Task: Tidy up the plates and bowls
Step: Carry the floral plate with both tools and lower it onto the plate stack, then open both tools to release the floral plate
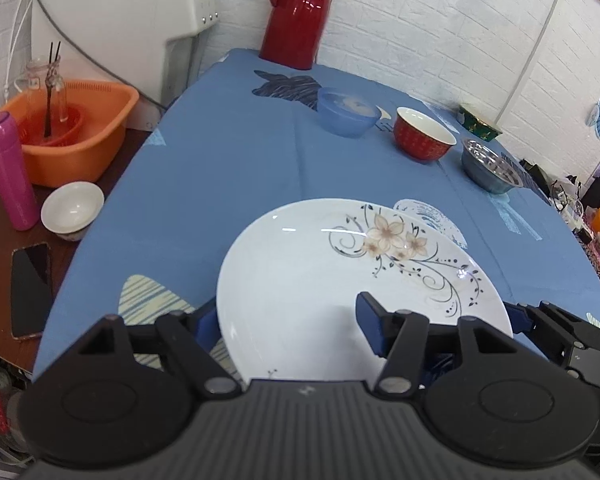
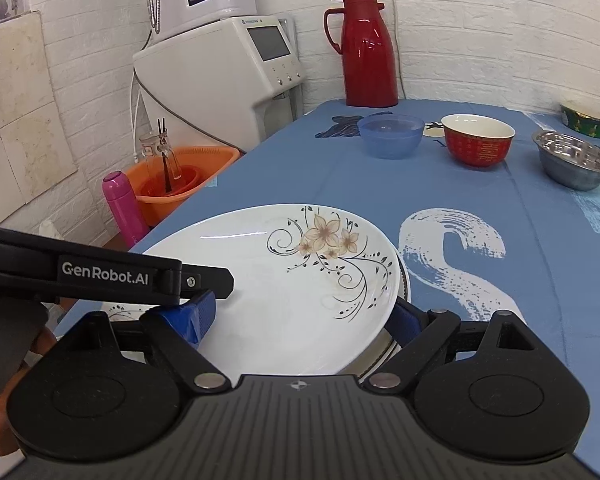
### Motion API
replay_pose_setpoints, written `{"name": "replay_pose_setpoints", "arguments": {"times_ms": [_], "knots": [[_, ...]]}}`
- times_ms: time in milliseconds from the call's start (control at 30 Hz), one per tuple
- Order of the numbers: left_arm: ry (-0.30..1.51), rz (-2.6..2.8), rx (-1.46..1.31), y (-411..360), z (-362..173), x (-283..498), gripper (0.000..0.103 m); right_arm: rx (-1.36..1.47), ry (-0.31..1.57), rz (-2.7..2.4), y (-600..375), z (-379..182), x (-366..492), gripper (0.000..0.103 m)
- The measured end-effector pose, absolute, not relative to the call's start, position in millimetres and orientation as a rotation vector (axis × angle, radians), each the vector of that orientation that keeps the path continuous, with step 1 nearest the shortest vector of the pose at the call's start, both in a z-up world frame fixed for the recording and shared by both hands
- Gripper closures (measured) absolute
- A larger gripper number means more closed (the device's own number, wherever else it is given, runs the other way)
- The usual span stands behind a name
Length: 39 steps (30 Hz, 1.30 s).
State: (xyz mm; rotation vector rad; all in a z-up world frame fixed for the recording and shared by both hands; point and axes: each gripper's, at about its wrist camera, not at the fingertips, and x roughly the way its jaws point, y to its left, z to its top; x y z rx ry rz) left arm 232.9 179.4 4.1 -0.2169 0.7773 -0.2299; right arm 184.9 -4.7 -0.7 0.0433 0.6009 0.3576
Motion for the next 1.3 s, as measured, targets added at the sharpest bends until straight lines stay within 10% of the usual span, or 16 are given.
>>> {"name": "replay_pose_setpoints", "arguments": {"times_ms": [1300], "knots": [[0.753, -0.327, -0.193, 136.7, 26.8, 228.8, 0.033, 0.329, 0.632, 0.196, -101.9, -5.0, 169.7, 0.027]]}}
